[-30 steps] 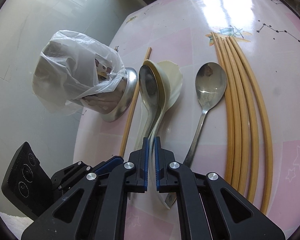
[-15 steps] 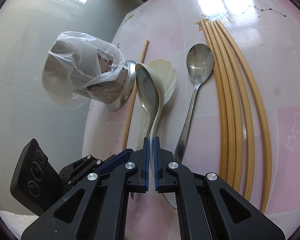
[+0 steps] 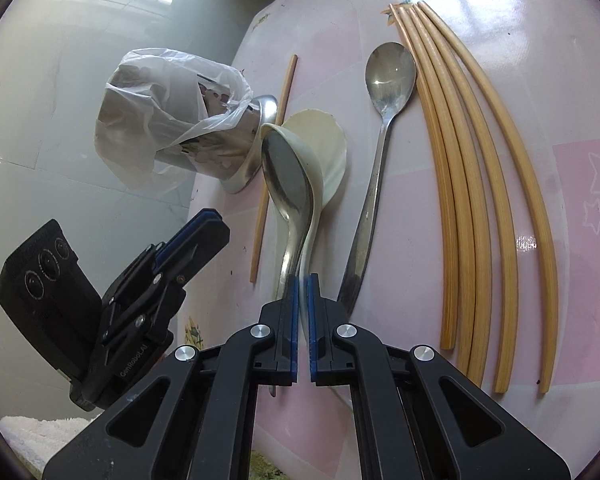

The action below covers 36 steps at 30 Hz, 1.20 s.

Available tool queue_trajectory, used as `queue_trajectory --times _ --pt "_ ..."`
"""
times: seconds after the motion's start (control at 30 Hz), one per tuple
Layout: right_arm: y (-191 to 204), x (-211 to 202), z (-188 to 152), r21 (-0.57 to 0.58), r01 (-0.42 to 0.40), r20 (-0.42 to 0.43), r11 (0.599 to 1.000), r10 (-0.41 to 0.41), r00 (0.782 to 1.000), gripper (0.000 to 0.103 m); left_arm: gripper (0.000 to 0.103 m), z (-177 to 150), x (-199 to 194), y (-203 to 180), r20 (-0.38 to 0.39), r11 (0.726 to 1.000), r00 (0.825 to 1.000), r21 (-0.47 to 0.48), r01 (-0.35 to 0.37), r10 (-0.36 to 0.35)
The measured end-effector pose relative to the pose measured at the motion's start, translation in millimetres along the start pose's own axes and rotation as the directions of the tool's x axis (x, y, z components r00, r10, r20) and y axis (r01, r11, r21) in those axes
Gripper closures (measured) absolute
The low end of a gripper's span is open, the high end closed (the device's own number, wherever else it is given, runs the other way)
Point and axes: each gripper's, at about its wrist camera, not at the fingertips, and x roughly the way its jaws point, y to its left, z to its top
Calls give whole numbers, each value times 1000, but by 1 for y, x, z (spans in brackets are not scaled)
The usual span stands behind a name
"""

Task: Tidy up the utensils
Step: 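Lift the cream ladle up off the spoon pile with the right gripper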

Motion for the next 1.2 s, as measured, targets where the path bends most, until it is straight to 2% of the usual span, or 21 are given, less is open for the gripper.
queue_trajectory --times 0.07,0.17,0.27,0.43,0.7,1.0,1.2 --pt "1 -4 1 2 -6 -1 1000 6 1000 100 82 1 7 1 -25 1000 1000 -15 13 -14" --pt "-10 -17 -4 36 -92 -6 995 92 996 100 82 -5 12 0 -48 999 998 -19 35 -36" --pt "-11 -26 -4 50 -123 -1 991 123 992 100 82 -12 14 0 -69 998 997 -39 41 -44" --pt "-15 -40 -2 61 -177 -13 982 178 984 100 82 -17 3 5 -54 997 997 -69 44 -48" --pt "-20 -46 -10 54 -165 -12 985 166 986 100 75 -24 -9 5 -38 997 998 -69 43 -46" --pt "-25 -31 -21 74 -144 -53 987 148 988 100 74 -20 -2 11 -25 996 1000 -86 7 -9" --pt "-23 -18 -19 66 -140 -81 988 145 986 100 74 -16 6 15 -17 995 1000 -98 11 -13"
